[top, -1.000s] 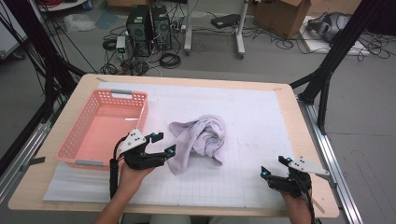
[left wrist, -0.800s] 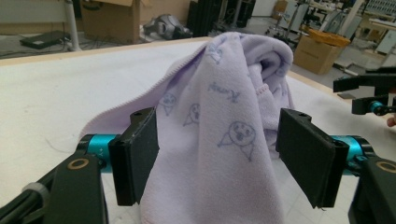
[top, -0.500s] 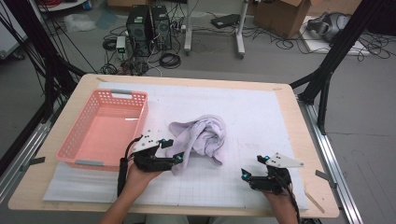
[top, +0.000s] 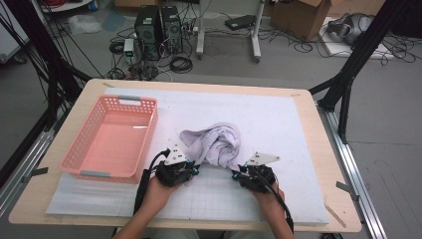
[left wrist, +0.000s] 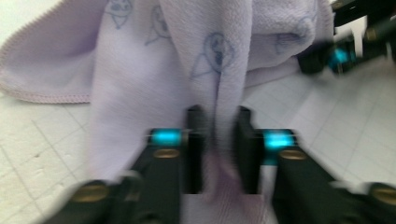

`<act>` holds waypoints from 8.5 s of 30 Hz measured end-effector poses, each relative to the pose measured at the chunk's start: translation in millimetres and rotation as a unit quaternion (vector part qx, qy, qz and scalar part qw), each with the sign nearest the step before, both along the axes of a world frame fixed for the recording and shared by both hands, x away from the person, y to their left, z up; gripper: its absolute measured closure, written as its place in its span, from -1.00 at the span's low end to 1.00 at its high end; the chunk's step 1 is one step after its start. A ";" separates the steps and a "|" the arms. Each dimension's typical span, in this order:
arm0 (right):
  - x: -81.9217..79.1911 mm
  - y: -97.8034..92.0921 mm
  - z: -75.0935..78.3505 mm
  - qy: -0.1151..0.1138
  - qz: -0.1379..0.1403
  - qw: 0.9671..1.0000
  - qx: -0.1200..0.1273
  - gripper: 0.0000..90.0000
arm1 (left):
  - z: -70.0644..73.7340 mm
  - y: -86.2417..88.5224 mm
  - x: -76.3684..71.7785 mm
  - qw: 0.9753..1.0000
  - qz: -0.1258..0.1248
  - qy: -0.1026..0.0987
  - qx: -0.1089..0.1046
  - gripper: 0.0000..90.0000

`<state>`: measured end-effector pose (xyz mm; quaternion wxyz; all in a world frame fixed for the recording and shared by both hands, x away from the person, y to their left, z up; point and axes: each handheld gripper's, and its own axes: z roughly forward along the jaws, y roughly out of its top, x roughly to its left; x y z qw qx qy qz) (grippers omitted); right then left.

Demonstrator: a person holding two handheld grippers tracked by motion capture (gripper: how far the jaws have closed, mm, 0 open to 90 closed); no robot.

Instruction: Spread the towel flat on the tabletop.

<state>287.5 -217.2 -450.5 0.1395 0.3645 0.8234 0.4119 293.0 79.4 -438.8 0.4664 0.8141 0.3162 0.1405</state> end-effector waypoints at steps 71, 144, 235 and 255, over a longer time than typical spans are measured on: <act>100.4 61.1 38.6 0.076 0.153 0.976 -0.137 0.92 | 10.7 26.1 -12.2 0.999 -0.023 -0.021 -0.038 0.83; 7.8 -96.6 9.4 -0.026 -0.123 0.991 -0.034 0.23 | 6.6 -127.4 70.4 1.000 -0.004 -0.020 -0.006 0.89; -15.9 -177.6 20.8 -0.090 -0.292 0.952 0.003 0.29 | -6.7 -234.4 33.7 0.987 -0.127 -0.037 0.090 0.15; -5.4 -154.4 12.4 -0.056 -0.234 0.969 0.054 0.05 | 43.2 -152.0 63.0 0.989 -0.077 -0.005 -0.125 0.70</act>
